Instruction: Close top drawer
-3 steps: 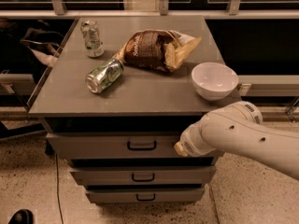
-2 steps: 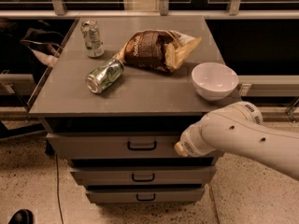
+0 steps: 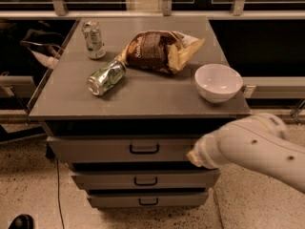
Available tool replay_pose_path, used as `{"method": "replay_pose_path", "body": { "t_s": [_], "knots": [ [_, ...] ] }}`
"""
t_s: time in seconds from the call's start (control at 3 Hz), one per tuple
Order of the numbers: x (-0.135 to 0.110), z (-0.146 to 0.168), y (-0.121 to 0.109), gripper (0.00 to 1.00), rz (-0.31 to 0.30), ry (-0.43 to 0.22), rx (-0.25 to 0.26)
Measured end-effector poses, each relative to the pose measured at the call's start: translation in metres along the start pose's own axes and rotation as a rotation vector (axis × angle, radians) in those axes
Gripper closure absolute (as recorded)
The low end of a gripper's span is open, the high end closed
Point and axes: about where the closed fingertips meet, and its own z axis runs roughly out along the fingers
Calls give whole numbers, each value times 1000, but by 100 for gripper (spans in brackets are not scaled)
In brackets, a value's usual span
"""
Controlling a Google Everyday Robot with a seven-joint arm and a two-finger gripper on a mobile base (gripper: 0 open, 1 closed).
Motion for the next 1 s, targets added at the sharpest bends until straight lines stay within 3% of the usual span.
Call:
{"method": "replay_pose_path", "body": {
  "t_s": [0.33,0.67,1.0],
  "knots": [
    [34,-26,-5,100,65,4,24],
    [38,-30,-6,84,79,3,28],
    [38,-30,-6,60,79,3,28]
  ]
}}
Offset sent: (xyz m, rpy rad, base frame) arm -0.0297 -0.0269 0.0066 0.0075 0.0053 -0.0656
